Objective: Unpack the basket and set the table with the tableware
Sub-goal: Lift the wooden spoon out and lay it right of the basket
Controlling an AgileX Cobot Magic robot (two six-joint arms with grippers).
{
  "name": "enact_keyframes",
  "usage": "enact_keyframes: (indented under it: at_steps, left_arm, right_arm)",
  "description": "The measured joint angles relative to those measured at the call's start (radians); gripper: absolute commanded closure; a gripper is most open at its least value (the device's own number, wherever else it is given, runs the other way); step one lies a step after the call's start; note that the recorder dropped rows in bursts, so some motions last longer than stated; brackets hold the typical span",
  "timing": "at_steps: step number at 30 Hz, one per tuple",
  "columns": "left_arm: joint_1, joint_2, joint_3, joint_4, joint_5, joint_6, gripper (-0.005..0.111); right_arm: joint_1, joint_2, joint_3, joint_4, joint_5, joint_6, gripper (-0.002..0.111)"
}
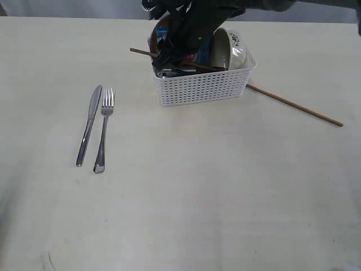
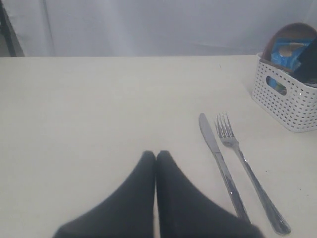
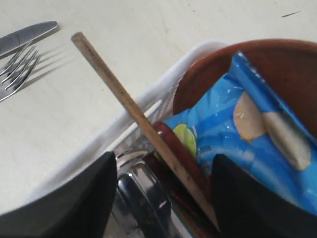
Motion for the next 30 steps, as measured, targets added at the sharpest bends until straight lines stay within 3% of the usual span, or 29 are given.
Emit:
enact_keyframes:
  at_steps: [8, 10, 12, 13, 15, 30]
  left_arm:
    - [0.0, 0.0, 0.0, 0.0, 0.0, 0.0, 0.107]
    - [0.0, 0.0, 0.0, 0.0, 0.0, 0.0, 0.107]
    - [0.0, 0.0, 0.0, 0.0, 0.0, 0.0, 0.107]
    - [0.0, 0.0, 0.0, 0.0, 0.0, 0.0, 0.107]
    - [0.0, 0.0, 0.0, 0.0, 0.0, 0.0, 0.107]
    - [0.0, 0.0, 0.0, 0.0, 0.0, 0.0, 0.107]
  right_arm:
    - [0.011, 0.054, 0.0, 0.004, -0.109, -0.011, 0.054]
    - [0.012, 0.066, 0.0, 0.004, -0.129, -0.011, 0.058]
    - [0.012, 0.076, 0.0, 0.004, -0.14, -0.011, 0.072]
    - [0.012, 0.08, 0.0, 0.004, -0.145, -0.011, 0.089]
    - [0.016, 0.092, 0.0, -0.001, -0.169, -0.025, 0.108]
    - [0.016, -0.175, 0.0, 0.001, -0.115, -0.027, 0.109]
